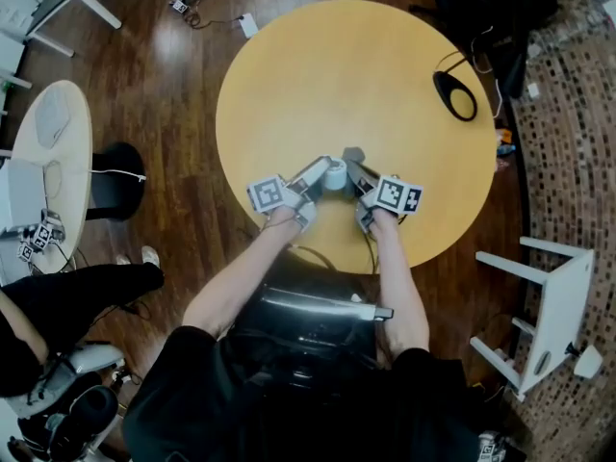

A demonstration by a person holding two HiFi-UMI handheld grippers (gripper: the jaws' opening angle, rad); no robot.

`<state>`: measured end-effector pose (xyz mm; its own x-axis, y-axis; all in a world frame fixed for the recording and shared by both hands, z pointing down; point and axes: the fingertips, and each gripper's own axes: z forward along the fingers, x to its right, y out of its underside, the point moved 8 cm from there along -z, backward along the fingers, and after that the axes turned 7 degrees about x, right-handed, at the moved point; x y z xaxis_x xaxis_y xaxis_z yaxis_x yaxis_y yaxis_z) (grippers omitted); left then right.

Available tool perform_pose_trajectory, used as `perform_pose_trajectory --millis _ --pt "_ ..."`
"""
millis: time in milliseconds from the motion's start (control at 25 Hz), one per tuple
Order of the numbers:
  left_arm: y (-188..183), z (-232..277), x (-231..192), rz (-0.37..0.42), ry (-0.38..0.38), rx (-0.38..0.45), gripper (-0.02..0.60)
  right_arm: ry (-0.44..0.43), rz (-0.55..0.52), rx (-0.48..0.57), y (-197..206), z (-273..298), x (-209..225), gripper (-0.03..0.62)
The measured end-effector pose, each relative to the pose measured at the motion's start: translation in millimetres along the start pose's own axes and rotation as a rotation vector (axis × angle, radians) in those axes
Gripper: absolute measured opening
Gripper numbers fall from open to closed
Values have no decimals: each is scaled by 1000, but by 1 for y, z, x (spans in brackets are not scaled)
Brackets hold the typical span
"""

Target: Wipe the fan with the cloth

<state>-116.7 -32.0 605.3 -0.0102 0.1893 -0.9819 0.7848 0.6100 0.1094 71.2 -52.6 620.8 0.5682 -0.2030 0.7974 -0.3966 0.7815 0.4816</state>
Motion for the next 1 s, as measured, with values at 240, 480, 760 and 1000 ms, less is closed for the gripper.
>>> perform_pose_trajectory --millis 240,480,760,1000 --pt "-15 -4 -4 -17 -49 66 272 -81 -219 237 -9 -58 -66 28" --pt "-5 16 -2 -58 -36 73 272 5 -567 -38 49 -52 -69 28" --pt "-8 18 -3 -46 -40 74 272 -3 -241 151 33 -87 -26 28" --pt "-3 19 -4 -59 -21 79 272 -62 -242 95 8 -45 -11 28"
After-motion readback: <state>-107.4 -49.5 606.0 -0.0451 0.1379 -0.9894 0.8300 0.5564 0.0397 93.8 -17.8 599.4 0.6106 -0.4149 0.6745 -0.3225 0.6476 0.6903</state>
